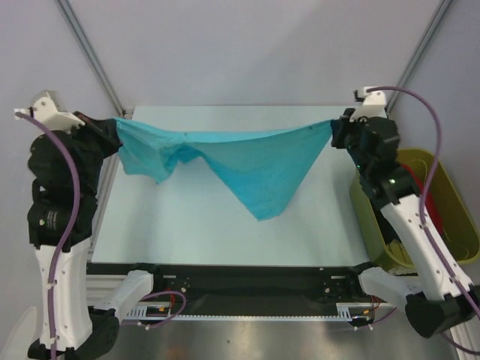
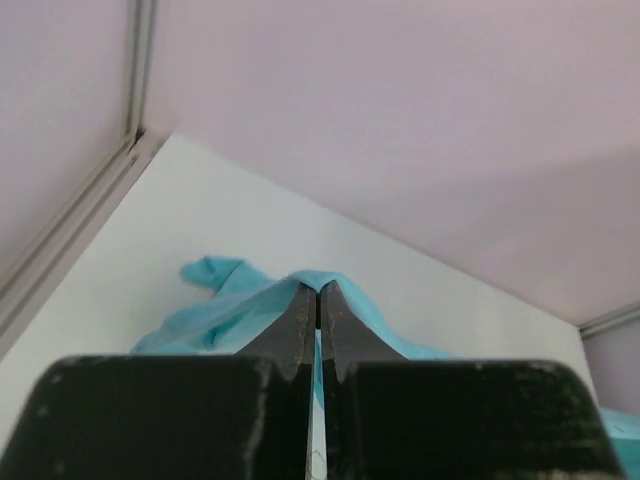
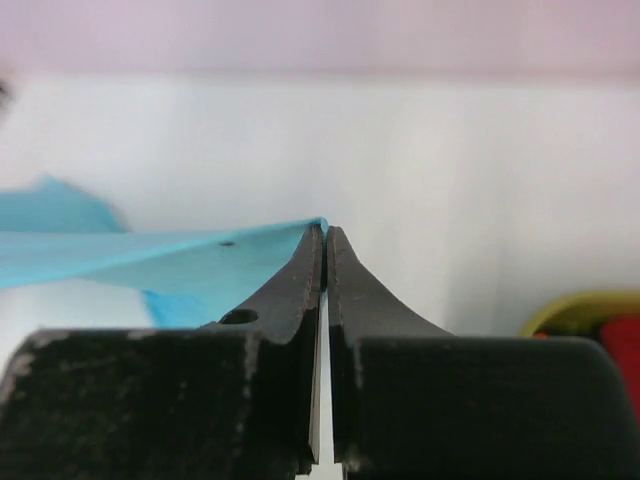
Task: Fold and stack the t-shirts
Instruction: Flatten the tshirt out
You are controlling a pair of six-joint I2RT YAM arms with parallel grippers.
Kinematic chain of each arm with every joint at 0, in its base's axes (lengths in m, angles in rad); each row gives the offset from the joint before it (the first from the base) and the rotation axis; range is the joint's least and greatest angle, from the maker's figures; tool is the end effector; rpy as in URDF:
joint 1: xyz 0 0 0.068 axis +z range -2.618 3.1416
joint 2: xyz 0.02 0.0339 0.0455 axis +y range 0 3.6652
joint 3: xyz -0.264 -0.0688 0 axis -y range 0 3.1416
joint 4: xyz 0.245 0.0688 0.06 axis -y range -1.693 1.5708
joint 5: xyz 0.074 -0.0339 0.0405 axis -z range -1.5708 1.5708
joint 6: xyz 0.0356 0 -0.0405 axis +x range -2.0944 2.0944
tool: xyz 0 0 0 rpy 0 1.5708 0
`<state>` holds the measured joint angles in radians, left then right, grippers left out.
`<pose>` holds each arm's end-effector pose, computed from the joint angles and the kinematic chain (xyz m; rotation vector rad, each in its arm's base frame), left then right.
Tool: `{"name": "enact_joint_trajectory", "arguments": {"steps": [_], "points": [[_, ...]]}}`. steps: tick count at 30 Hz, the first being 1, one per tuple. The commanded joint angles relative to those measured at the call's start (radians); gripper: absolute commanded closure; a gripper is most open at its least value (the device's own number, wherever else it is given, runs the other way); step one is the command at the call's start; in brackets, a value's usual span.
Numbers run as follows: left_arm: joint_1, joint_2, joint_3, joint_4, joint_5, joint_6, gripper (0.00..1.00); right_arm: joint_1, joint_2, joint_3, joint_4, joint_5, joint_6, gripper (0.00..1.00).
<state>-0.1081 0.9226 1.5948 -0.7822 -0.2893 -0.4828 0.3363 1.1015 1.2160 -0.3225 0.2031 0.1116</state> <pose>0.1228 -0.0031 0.5116 -0.5239 1.5964 -0.2023 0.2324 0.0736 0.4141 -0.0531 1.7759 0.1430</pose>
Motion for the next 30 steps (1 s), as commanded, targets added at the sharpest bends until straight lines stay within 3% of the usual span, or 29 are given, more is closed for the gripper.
{"name": "enact_joint_trajectory", "arguments": {"steps": [1, 6, 11, 17, 21, 24, 30], "points": [[0.007, -0.022, 0.132, 0.176, 0.127, 0.165, 1.0, 0.003, -0.109, 0.112, 0.152, -0.08, -0.056, 1.0], [0.007, -0.024, 0.378, 0.237, 0.258, 0.22, 1.0, 0.017, -0.228, 0.229, 0.096, -0.18, -0.087, 1.0], [-0.008, -0.036, 0.588, 0.241, 0.24, 0.233, 1.0, 0.017, -0.374, 0.295, 0.034, -0.289, -0.038, 1.0], [-0.027, -0.031, 0.689, 0.285, 0.266, 0.211, 1.0, 0.0, -0.394, 0.399, -0.036, -0.375, 0.036, 1.0], [-0.027, 0.004, 0.633, 0.307, 0.283, 0.214, 1.0, -0.008, -0.378, 0.366, -0.023, -0.378, 0.053, 1.0], [-0.027, 0.028, 0.496, 0.349, 0.282, 0.234, 0.99, -0.008, -0.351, 0.263, 0.051, -0.36, 0.031, 1.0], [-0.025, 0.05, 0.027, 0.61, 0.273, 0.314, 1.0, -0.011, -0.191, 0.03, 0.282, -0.308, -0.032, 1.0]]}}
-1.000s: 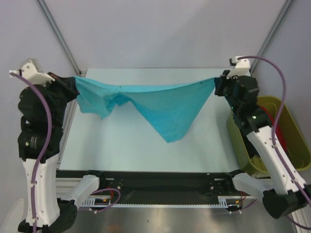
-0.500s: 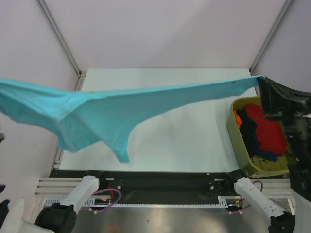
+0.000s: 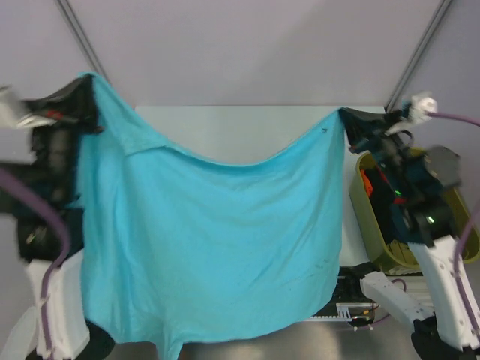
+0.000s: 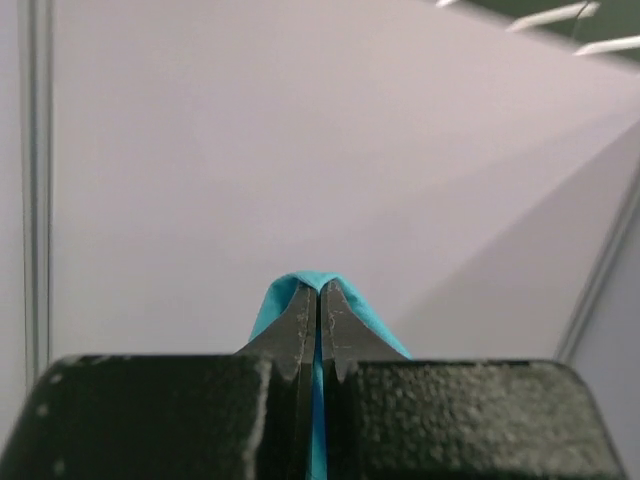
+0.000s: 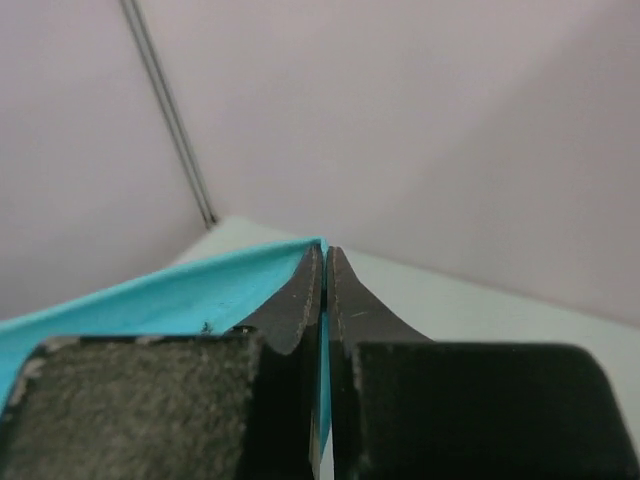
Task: Fold and stack the t-shirts
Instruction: Flatten the tshirt out
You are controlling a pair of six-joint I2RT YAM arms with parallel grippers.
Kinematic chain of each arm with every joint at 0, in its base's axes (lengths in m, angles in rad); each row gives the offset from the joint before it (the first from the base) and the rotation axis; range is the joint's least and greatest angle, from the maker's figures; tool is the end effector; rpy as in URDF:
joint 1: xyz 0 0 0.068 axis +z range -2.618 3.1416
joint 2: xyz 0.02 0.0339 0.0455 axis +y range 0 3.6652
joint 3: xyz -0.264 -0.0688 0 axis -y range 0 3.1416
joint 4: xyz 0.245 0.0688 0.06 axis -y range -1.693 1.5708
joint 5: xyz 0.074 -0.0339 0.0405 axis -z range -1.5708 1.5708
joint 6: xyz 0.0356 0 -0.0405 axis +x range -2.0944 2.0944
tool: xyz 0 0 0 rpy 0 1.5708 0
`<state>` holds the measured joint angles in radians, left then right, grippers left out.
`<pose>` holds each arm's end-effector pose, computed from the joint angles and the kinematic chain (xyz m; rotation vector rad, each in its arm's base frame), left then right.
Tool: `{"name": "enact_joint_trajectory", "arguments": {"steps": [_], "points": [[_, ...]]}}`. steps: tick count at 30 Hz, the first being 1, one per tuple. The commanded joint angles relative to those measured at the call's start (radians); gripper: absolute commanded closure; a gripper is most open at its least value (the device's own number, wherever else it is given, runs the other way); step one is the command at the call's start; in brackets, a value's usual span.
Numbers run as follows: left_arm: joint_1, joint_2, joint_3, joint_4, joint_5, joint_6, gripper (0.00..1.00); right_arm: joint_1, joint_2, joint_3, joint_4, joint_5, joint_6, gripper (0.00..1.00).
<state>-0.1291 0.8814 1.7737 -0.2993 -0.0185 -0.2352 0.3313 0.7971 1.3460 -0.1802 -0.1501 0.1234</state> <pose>0.0497 -0.0058 0.6069 -0.0692 0.9803 -0.3256 0.1071 0.0425 0.5207 -0.2582 1.1930 0.4877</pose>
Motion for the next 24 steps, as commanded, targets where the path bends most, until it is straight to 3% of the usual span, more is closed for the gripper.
{"name": "enact_joint_trajectory", "arguments": {"steps": [1, 4, 8, 9, 11, 12, 16, 24], "points": [[-0.004, 0.106, -0.257, 0.161, -0.001, 0.08, 1.0, -0.006, 0.176, -0.125, 0.169, 0.049, -0.068, 1.0], [-0.001, 0.198, -0.46, 0.328, -0.012, 0.132, 1.0, -0.015, 0.295, -0.224, 0.355, 0.086, -0.097, 1.0], [0.025, 0.427, -0.598, 0.562, -0.012, 0.096, 1.0, -0.05, 0.615, -0.262, 0.554, 0.121, -0.12, 1.0], [0.038, 0.555, -0.603, 0.597, -0.014, 0.088, 1.0, -0.064, 0.686, -0.251, 0.612, 0.103, -0.12, 1.0], [0.055, 0.699, -0.538, 0.624, 0.006, 0.037, 1.0, -0.095, 0.813, -0.188, 0.689, 0.104, -0.119, 1.0], [0.071, 0.858, -0.493, 0.626, 0.041, 0.028, 1.0, -0.106, 0.946, -0.147, 0.691, 0.087, -0.113, 1.0], [0.088, 1.19, -0.164, 0.562, 0.106, -0.03, 1.0, -0.158, 1.204, 0.051, 0.674, 0.05, -0.09, 1.0], [0.094, 1.502, 0.208, 0.488, 0.127, -0.09, 1.0, -0.196, 1.471, 0.364, 0.61, 0.044, -0.11, 1.0]]}}
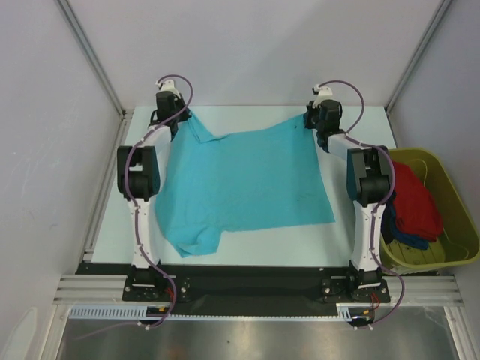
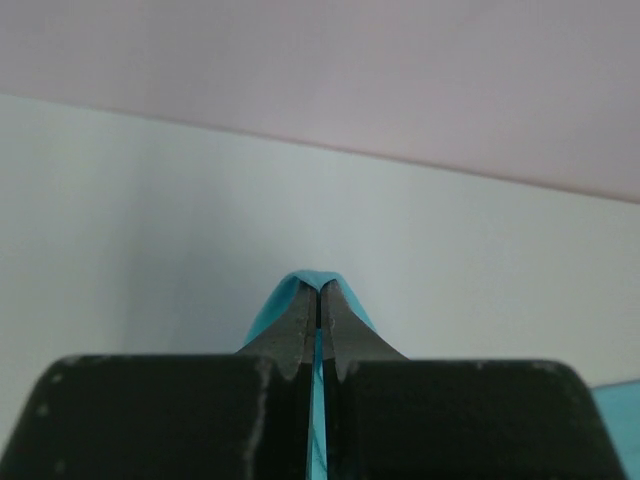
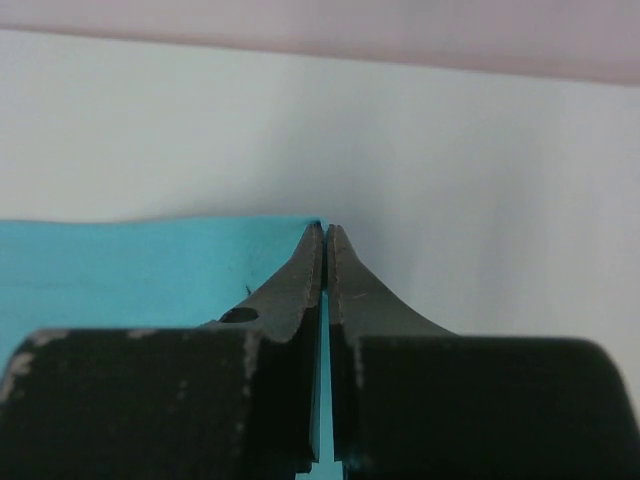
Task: Fold and stack the t-shirts
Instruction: Flatten the tshirt out
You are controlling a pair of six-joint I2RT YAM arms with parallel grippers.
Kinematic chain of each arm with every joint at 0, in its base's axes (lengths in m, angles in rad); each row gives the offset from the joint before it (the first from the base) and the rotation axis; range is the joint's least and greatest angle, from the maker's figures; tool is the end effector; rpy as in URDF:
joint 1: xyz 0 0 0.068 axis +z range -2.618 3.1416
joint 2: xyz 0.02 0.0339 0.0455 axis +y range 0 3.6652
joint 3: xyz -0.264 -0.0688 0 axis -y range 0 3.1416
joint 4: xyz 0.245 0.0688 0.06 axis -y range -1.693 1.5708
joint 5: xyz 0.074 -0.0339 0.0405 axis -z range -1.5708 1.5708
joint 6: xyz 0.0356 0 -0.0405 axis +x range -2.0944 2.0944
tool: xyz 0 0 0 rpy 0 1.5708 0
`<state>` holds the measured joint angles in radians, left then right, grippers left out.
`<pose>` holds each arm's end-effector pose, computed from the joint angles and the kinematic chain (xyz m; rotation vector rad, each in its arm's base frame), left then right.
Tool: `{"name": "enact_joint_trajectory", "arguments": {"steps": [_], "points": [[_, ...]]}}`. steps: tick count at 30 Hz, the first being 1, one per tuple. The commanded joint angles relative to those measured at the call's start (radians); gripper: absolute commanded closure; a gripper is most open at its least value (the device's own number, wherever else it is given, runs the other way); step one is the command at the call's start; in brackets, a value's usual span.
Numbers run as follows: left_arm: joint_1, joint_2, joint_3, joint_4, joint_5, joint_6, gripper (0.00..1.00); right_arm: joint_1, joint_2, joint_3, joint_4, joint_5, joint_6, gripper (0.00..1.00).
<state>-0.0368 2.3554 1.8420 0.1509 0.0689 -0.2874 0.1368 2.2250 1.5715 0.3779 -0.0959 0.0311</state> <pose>0.5513 -0.0228 0.1934 -0.1969 1.9327 -0.2824 0.5117 0.0739 0.1919 -0.1647 1.8427 0.2057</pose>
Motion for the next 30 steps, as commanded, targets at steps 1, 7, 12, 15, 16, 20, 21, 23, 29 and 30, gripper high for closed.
{"name": "enact_joint_trajectory", "arguments": {"steps": [1, 7, 12, 15, 16, 20, 21, 23, 29, 30], "points": [[0.002, 0.045, 0.184, 0.033, 0.034, -0.045, 1.0, -0.005, 0.082, 0.16, 0.046, -0.007, -0.01, 1.0], [0.003, 0.18, 0.379, 0.023, 0.032, -0.065, 1.0, -0.014, 0.182, 0.327, 0.018, 0.015, -0.028, 1.0], [0.005, 0.258, 0.49, 0.018, 0.019, -0.075, 1.0, -0.019, 0.222, 0.39, -0.019, 0.036, -0.055, 1.0], [0.006, 0.263, 0.494, 0.038, 0.02, -0.079, 1.0, -0.02, 0.223, 0.403, -0.04, 0.059, -0.065, 1.0], [0.006, 0.268, 0.497, 0.044, 0.025, -0.085, 0.99, -0.022, 0.22, 0.401, -0.043, 0.068, -0.068, 1.0], [0.005, 0.274, 0.555, -0.057, -0.062, -0.078, 0.54, -0.025, 0.222, 0.41, -0.074, 0.138, -0.085, 1.0], [0.006, 0.26, 0.565, -0.103, -0.11, -0.064, 0.43, -0.028, 0.226, 0.435, -0.089, 0.145, -0.091, 1.0], [0.009, 0.156, 0.496, -0.197, -0.219, -0.052, 0.14, -0.031, 0.248, 0.481, -0.161, 0.166, -0.117, 0.96], [0.032, -0.262, 0.076, -0.339, -0.379, -0.072, 0.06, -0.039, 0.289, 0.633, -0.344, 0.249, -0.146, 0.5], [0.032, -0.304, 0.027, -0.368, -0.376, -0.082, 0.07, -0.039, 0.294, 0.681, -0.414, 0.266, -0.128, 0.46]]}}
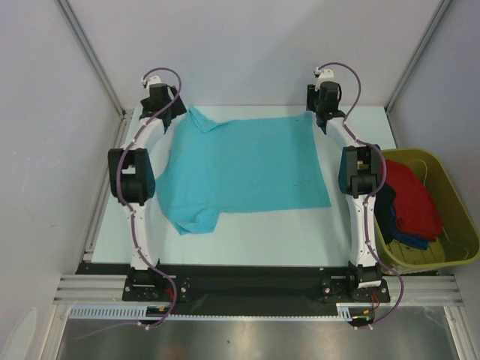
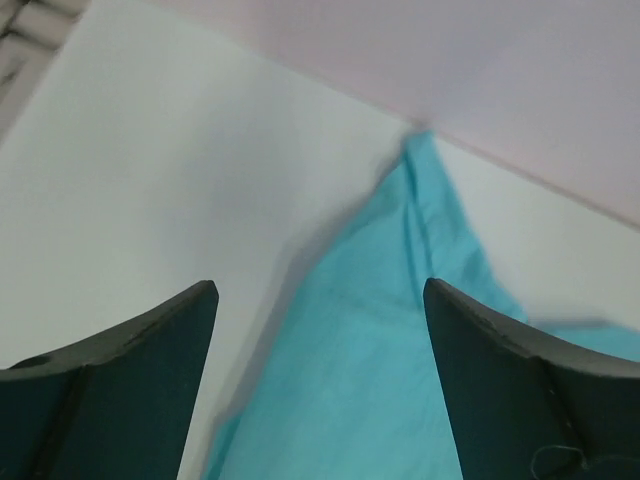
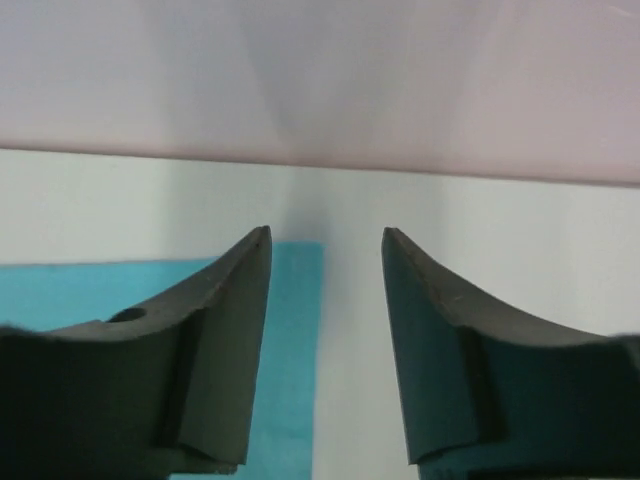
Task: Fold and stack the t-shirts
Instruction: Flatten the tshirt out
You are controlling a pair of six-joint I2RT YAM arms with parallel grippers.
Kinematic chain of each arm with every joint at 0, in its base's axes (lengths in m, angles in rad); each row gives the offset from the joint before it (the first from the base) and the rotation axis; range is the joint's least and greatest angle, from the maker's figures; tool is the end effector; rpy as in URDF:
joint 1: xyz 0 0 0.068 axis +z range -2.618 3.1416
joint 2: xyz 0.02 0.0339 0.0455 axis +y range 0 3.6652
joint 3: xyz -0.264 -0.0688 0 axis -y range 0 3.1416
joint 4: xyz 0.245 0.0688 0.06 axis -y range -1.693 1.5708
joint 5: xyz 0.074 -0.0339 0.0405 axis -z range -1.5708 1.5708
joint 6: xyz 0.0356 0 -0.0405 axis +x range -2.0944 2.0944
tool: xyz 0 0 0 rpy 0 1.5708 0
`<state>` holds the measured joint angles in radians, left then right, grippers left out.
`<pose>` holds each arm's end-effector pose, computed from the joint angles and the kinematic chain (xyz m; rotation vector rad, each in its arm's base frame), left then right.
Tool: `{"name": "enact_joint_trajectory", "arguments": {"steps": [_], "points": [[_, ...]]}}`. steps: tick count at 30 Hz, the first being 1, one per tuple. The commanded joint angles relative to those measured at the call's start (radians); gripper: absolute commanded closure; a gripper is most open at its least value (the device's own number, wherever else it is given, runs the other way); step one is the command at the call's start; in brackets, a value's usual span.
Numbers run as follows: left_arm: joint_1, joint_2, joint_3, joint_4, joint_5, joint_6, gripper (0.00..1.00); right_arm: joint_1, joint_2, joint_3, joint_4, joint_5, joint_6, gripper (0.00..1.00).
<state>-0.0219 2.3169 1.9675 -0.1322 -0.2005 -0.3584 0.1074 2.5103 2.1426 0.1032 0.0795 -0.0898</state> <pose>0.5465 -0.0049 0.2294 -0.4638 1.9888 -0.0320 0.5859 0.0603 0.2086 -0.1250 1.8306 -0.0606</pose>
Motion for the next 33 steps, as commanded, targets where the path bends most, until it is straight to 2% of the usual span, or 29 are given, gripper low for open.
{"name": "enact_joint_trajectory", "arguments": {"steps": [1, 3, 4, 7, 8, 10, 13, 17, 18, 21, 23, 28, 33], "points": [[0.017, -0.301, -0.195, -0.146, -0.091, -0.019, 0.12, -0.011, 0.01, 0.178, -0.243, 0.103, 0.016, 0.36], [0.046, -0.405, -0.296, -0.197, -0.033, -0.03, 0.19, -0.011, -0.017, 0.197, -0.313, 0.095, 0.108, 0.34], [0.048, -0.44, -0.406, -0.213, -0.016, -0.022, 0.24, -0.008, -0.04, 0.192, -0.359, 0.08, 0.152, 0.34], [0.062, -0.534, -0.571, -0.269, 0.001, -0.004, 0.28, 0.006, -0.148, 0.082, -0.373, -0.05, 0.31, 0.33], [0.088, -0.55, -0.606, -0.274, 0.028, -0.008, 0.29, 0.023, -0.168, 0.032, -0.388, -0.107, 0.332, 0.33], [0.137, -0.582, -0.682, -0.305, 0.081, -0.036, 0.41, 0.057, -0.218, -0.012, -0.442, -0.15, 0.404, 0.35], [0.177, -0.6, -0.757, -0.314, 0.11, -0.036, 0.47, 0.075, -0.277, -0.105, -0.483, -0.252, 0.494, 0.41], [0.22, -0.574, -0.785, -0.365, 0.115, 0.001, 0.43, 0.109, -0.347, -0.257, -0.531, -0.352, 0.515, 0.43], [0.224, -0.57, -0.803, -0.374, 0.115, 0.004, 0.36, 0.116, -0.366, -0.332, -0.534, -0.377, 0.515, 0.44], [0.249, -0.571, -0.832, -0.366, 0.157, 0.024, 0.35, 0.141, -0.429, -0.421, -0.586, -0.388, 0.469, 0.43], [0.263, -0.579, -0.861, -0.337, 0.19, 0.032, 0.35, 0.146, -0.485, -0.51, -0.59, -0.391, 0.457, 0.43], [0.283, -0.557, -0.892, -0.282, 0.272, 0.01, 0.43, 0.149, -0.564, -0.633, -0.62, -0.374, 0.401, 0.44], [0.286, -0.56, -0.915, -0.23, 0.316, -0.025, 0.43, 0.149, -0.613, -0.707, -0.612, -0.374, 0.378, 0.45]]}}
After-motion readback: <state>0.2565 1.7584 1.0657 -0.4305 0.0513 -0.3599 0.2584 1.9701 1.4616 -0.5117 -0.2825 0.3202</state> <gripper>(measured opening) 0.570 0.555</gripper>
